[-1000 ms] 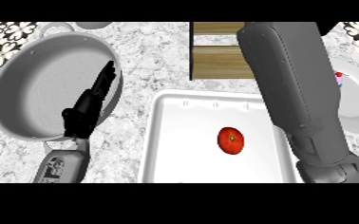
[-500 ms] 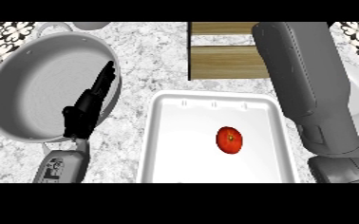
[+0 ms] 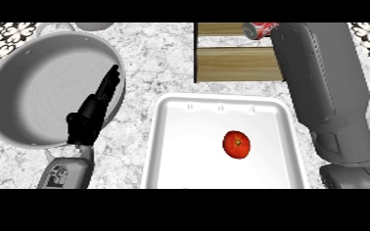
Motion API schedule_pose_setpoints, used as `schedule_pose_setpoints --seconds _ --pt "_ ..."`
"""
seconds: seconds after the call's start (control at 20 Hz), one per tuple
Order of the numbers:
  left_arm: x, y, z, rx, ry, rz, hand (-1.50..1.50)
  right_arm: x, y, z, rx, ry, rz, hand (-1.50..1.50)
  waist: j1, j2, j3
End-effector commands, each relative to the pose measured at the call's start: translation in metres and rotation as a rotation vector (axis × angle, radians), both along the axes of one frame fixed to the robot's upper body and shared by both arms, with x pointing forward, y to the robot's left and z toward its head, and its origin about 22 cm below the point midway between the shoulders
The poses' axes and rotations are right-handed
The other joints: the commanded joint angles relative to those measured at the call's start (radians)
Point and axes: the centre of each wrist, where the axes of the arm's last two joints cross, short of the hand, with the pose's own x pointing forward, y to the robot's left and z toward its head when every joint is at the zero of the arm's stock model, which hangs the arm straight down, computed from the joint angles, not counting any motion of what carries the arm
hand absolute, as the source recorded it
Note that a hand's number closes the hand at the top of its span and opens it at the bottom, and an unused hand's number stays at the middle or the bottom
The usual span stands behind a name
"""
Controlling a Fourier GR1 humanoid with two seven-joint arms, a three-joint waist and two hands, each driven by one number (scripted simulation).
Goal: Pick the can from the tray and place it in the tiered shelf
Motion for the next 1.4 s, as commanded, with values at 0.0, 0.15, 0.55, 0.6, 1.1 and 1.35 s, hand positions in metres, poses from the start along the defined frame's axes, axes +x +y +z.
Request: schedule_pose_setpoints --seconds 0.0,0.15,0.55,0.6,1.1,1.35 --pt "0.006 -0.002 -0.002 -0.008 0.035 0.01 0.0 -0.01 -0.01 -0.007 0.096 -0.07 0.03 -1.5 -0.006 0.002 -0.004" --pt "0.016 0.001 0.008 0.001 0.039 -0.004 0.0 -0.01 -0.019 0.027 0.137 -0.066 0.094 -1.5 -0.003 0.004 -0.004" --pt "-0.012 -0.013 -0.006 -0.003 0.037 -0.007 0.0 -0.03 -0.011 0.034 0.234 -0.155 0.145 -1.5 0.0 0.001 -0.004" --pt "0.004 0.005 -0.004 0.001 0.038 0.024 0.0 -0.041 -0.028 0.075 0.247 -0.215 0.139 -1.5 -0.009 0.0 -0.004" --pt "0.007 0.013 0.005 -0.006 0.036 0.034 0.0 -0.104 -0.099 0.106 0.468 -0.342 -0.021 -1.5 -0.035 -0.007 -0.004" --pt "-0.013 0.013 -0.012 0.005 0.039 0.037 0.0 -0.14 -0.138 0.093 0.504 -0.151 -0.068 -1.5 -0.047 -0.012 -0.003"
